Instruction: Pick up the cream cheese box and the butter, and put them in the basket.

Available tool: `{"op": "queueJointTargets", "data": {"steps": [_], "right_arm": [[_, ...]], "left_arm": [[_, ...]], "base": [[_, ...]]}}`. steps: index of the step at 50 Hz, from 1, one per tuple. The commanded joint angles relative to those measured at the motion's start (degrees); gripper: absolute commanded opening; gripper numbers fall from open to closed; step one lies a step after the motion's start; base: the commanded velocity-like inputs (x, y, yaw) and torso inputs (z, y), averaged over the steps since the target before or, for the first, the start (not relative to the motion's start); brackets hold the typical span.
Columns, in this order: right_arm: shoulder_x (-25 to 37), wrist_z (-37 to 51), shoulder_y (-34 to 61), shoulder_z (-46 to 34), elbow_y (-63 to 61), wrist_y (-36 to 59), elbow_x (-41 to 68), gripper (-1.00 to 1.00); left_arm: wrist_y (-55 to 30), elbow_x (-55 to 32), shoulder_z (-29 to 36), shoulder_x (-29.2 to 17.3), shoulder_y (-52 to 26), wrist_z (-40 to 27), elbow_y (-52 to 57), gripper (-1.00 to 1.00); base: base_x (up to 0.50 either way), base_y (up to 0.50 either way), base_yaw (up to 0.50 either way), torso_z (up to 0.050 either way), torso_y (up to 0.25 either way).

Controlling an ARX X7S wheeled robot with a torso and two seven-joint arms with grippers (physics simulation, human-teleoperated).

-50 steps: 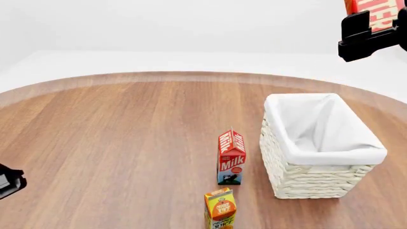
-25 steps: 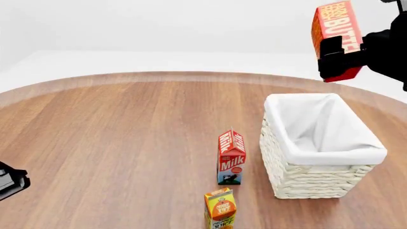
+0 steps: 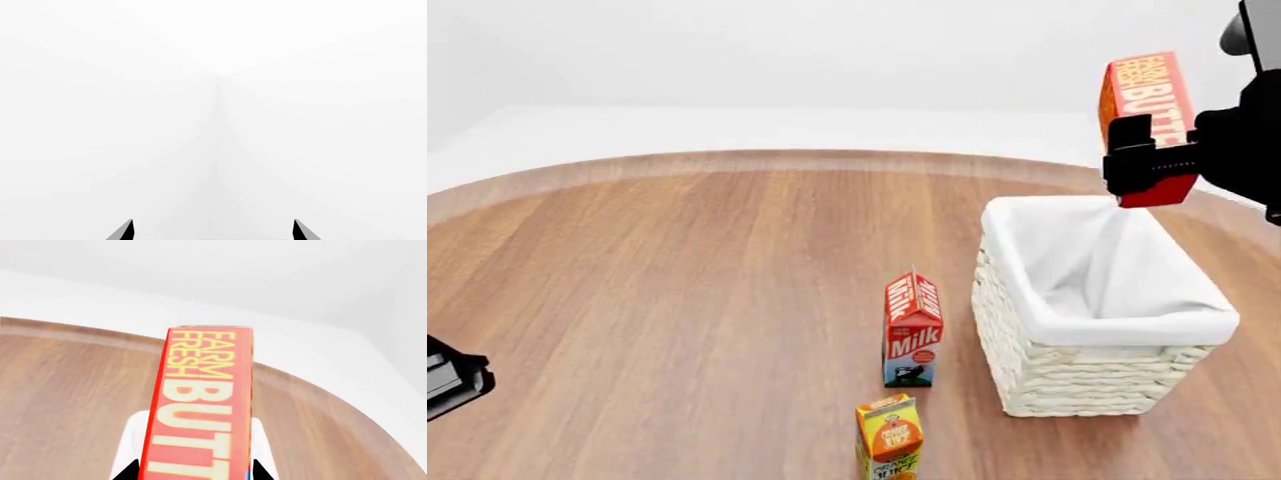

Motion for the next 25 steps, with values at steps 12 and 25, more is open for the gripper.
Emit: {"op": "queueJointTargets", "data": {"steps": [12, 25], "right_arm": [[-0.08, -3.58, -3.49, 0.98, 1.61, -2.14, -6.48, -1.0], [-4.5, -6.48, -4.56, -0.97, 7.59, -4.3, -10.62, -1.0]], "left_arm": [[-0.32, 0.6, -0.94, 1.08, -0.33, 1.42, -0.63, 1.0], [0.02, 0.6, -0.89, 1.12, -0.25, 1.46, -0.97, 1.0]], "base": [[0.0, 0.0, 0.0, 0.001, 0.002], [0.0, 0.0, 0.0, 0.001, 0.002]]}}
